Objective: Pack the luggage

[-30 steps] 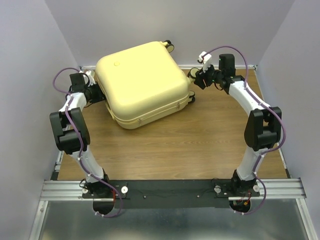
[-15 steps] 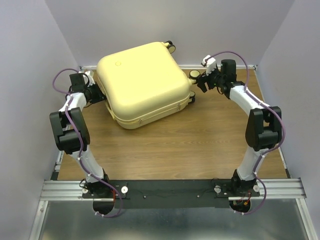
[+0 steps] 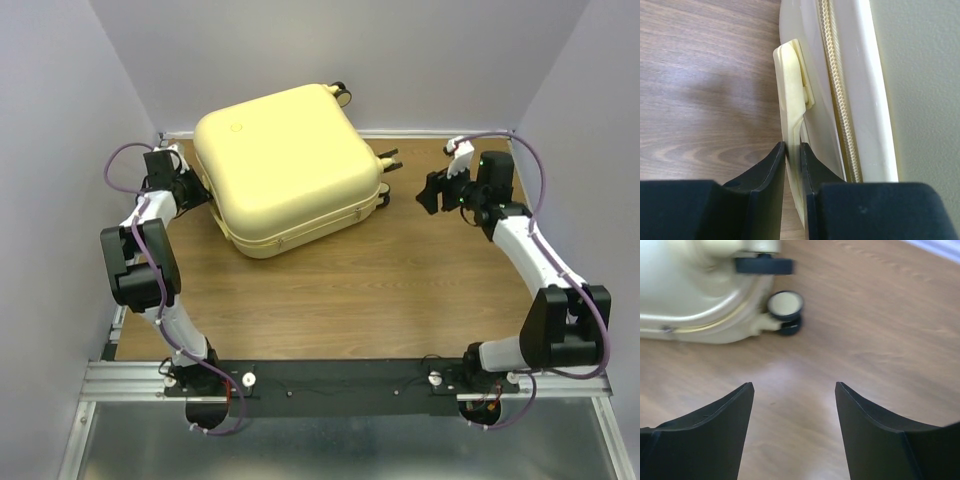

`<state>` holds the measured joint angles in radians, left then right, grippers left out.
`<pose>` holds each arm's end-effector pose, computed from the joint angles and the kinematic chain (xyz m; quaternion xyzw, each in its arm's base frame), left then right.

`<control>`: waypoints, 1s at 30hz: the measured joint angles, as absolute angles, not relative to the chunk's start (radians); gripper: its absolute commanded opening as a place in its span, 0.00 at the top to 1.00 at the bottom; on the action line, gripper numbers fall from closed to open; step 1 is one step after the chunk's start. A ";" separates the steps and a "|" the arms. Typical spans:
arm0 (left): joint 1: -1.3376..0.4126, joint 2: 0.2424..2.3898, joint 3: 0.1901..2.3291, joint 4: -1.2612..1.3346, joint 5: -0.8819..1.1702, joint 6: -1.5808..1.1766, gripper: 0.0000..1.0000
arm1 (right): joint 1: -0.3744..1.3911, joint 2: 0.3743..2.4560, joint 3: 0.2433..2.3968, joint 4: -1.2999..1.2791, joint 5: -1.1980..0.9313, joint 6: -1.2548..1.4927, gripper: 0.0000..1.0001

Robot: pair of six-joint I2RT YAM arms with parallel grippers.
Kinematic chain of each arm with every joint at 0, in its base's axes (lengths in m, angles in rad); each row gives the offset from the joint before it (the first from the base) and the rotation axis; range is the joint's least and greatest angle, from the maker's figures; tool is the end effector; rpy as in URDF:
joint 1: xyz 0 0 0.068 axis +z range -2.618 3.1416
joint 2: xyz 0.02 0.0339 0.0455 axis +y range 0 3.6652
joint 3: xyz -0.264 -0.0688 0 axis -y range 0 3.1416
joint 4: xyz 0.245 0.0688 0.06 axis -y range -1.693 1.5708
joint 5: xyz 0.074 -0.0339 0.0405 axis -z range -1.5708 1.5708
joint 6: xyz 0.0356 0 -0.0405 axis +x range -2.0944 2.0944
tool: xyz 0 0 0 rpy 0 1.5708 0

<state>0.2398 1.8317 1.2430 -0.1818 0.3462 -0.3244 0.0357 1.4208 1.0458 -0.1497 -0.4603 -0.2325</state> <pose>0.3937 0.0838 0.2076 -0.1881 0.8901 -0.1747 0.3767 0.3214 0.0273 0.2876 -0.2257 0.8207 0.1489 0.5034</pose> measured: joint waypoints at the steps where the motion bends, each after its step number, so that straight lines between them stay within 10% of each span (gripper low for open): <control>1: 0.236 1.831 1.242 -0.181 0.336 -0.326 0.73 | 0.043 1.404 1.023 -0.138 -0.472 -0.206 0.26; 30: 0.187 1.853 1.215 -0.158 0.238 -0.349 0.78 | 0.387 1.643 0.668 0.730 -0.431 0.267 0.38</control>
<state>0.1871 1.8534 1.2148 -0.1577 0.2379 -0.3492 0.3870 1.6428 0.6682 0.7300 -0.4313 0.2672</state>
